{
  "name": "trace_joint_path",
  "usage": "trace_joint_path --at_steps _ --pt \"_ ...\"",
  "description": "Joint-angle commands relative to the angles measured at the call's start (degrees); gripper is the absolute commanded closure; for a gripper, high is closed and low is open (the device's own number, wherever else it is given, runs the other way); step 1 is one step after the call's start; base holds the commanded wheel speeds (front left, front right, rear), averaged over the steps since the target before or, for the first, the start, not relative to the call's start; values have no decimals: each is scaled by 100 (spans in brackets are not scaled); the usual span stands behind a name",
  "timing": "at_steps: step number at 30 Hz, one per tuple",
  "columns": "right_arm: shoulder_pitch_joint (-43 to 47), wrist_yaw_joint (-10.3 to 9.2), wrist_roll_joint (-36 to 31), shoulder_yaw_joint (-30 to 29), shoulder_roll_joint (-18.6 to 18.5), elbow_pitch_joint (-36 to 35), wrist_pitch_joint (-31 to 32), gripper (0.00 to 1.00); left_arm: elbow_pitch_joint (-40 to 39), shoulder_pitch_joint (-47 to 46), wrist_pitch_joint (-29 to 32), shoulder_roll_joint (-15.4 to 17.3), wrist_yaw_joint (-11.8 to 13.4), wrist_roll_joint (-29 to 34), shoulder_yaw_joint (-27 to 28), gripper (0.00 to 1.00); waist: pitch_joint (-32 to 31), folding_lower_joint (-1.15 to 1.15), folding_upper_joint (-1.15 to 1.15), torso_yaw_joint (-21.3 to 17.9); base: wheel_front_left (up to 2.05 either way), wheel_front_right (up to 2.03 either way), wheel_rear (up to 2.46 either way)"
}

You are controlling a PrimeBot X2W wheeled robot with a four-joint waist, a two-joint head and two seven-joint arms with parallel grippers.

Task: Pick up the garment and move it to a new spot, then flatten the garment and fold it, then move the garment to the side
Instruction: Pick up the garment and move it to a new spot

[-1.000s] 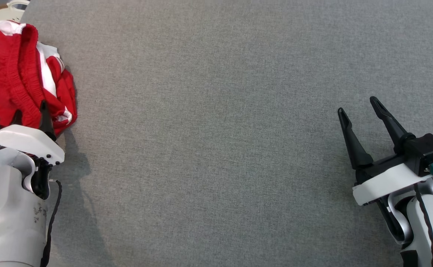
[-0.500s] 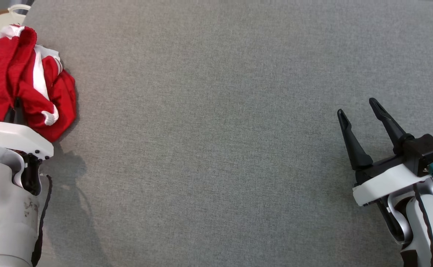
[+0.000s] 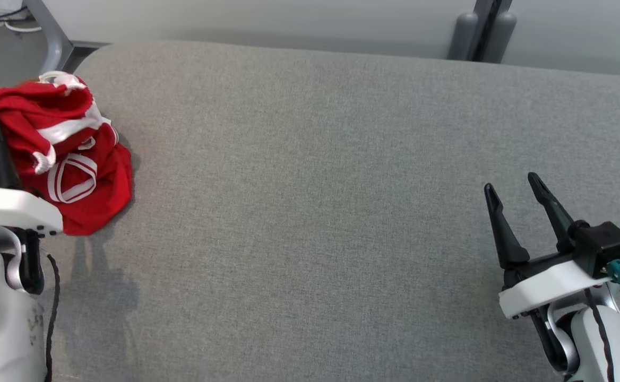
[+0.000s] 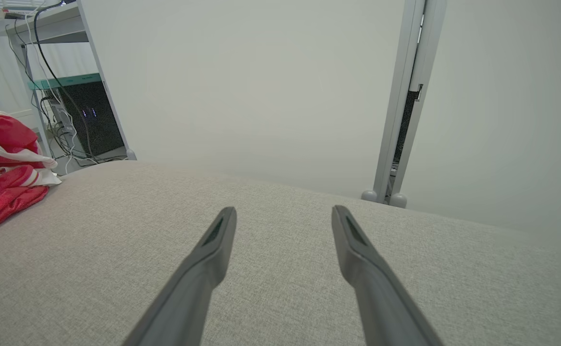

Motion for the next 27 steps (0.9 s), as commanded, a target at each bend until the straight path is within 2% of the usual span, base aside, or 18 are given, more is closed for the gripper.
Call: trace_joint_path --at_steps 1,7,14,18,23,27 --pt "161 3 40 -70 55 58 -73 0 -326 309 -25 -53 14 91 -44 100 -347 0 0 -55 0 0 0" --pt "435 3 34 -230 195 111 -128 0 -1324 1074 129 -284 126 178 -211 100 -752 0 0 -99 0 0 0" --pt "747 3 43 -329 324 118 -125 0 -2908 2369 751 -664 233 260 -565 100 -1136 0 0 -310 0 0 0" --pt "821 3 18 -325 368 91 -73 0 -3605 2968 1115 -826 203 218 -845 100 -1199 0 0 -538 0 0 0" --pt "837 3 19 -303 402 14 -30 0 -3988 3218 1401 -977 136 79 -1306 100 -1101 0 0 -919 0 0 0" --pt "715 3 28 -238 409 -24 -5 0 -3961 2938 1474 -1035 92 2 -1708 100 -928 0 0 -1340 0 0 0"
